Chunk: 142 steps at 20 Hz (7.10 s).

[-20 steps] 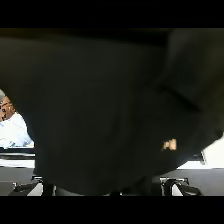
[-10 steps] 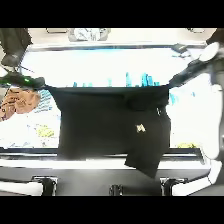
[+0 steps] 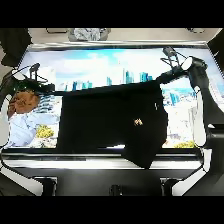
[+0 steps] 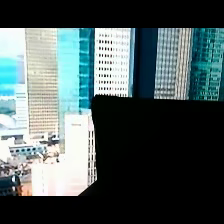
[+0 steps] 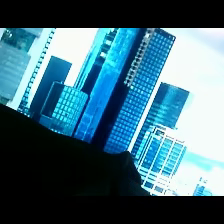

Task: Fold the shirts.

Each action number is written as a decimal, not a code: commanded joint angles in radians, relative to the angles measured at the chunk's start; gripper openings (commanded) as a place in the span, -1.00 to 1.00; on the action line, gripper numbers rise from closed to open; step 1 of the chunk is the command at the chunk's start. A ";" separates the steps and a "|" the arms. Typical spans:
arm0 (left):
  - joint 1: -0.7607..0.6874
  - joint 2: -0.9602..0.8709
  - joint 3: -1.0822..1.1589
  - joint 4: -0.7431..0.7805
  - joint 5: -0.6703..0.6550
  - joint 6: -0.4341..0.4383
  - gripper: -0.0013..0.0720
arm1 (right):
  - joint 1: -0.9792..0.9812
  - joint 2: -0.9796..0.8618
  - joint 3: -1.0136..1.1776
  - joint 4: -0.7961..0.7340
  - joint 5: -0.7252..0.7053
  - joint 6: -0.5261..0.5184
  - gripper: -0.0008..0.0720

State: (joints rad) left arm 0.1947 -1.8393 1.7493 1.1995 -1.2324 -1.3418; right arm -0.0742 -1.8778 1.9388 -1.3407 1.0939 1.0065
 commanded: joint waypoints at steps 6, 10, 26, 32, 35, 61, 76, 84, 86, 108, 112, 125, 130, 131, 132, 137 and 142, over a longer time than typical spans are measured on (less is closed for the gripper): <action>-0.031 0.031 -0.041 -0.002 -0.441 -0.001 -0.88 | 0.003 0.094 -0.069 -0.106 0.478 -0.027 -0.88; -0.039 0.030 -0.114 0.004 -0.464 -0.012 -0.88 | 0.003 0.094 -0.192 -0.118 0.489 0.015 -0.88; 0.026 0.135 -0.145 0.032 -0.478 -0.076 0.46 | -0.108 0.221 -0.308 -0.117 0.573 0.033 0.55; 0.100 0.473 -0.737 0.036 -0.223 -0.029 0.44 | -0.152 0.440 -0.708 -0.092 0.456 0.006 0.50; 0.134 0.555 -0.943 0.035 -0.124 0.004 0.43 | -0.152 0.526 -0.858 -0.078 0.417 -0.026 0.50; 0.066 0.559 -1.104 -0.066 0.019 0.011 -0.88 | -0.152 0.681 -1.361 0.207 0.160 -0.091 0.50; 0.066 0.721 -0.970 -0.067 0.008 0.048 -0.89 | -0.152 0.822 -1.228 0.240 0.204 -0.143 -0.89; 0.056 0.529 -0.624 -0.092 0.029 -0.013 -0.90 | -0.152 0.587 -0.845 0.316 0.079 -0.114 -0.90; 0.047 0.415 -0.504 -0.141 0.029 -0.034 -0.90 | -0.152 0.469 -0.711 0.330 0.053 -0.077 -0.90; 0.013 0.214 -0.064 -0.154 -0.094 -0.139 0.77 | -0.417 0.189 -0.513 0.244 0.323 -0.090 0.99; -0.034 0.347 -0.064 -0.153 -0.095 -0.140 0.77 | -0.426 0.116 -0.584 0.377 0.307 -0.106 1.00; -0.243 0.426 -0.065 -0.153 -0.085 -0.140 0.77 | -0.244 0.026 -0.587 0.650 0.183 -0.113 0.96; -0.293 0.420 -0.076 -0.154 -0.082 -0.139 0.67 | -0.193 0.055 -0.579 0.648 0.127 -0.071 -0.88; -0.314 0.416 -0.093 -0.154 -0.068 -0.138 0.59 | -0.193 0.086 -0.576 0.645 0.114 -0.072 -0.88; -0.341 0.410 -0.119 -0.154 -0.041 -0.135 -0.24 | -0.193 0.124 -0.576 0.641 0.108 -0.072 -0.88; -0.546 0.293 -0.283 -0.277 0.161 -0.117 -0.87 | -0.193 0.343 -0.576 0.568 0.200 -0.009 -0.89; -0.732 0.113 -0.285 -0.468 0.305 -0.108 -0.88 | -0.193 0.576 -0.576 0.391 0.323 0.087 -0.89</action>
State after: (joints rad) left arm -0.4438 -1.6447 1.4788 0.8371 -1.0443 -1.4551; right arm -0.2680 -1.4265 1.3617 -0.8394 1.3499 1.0313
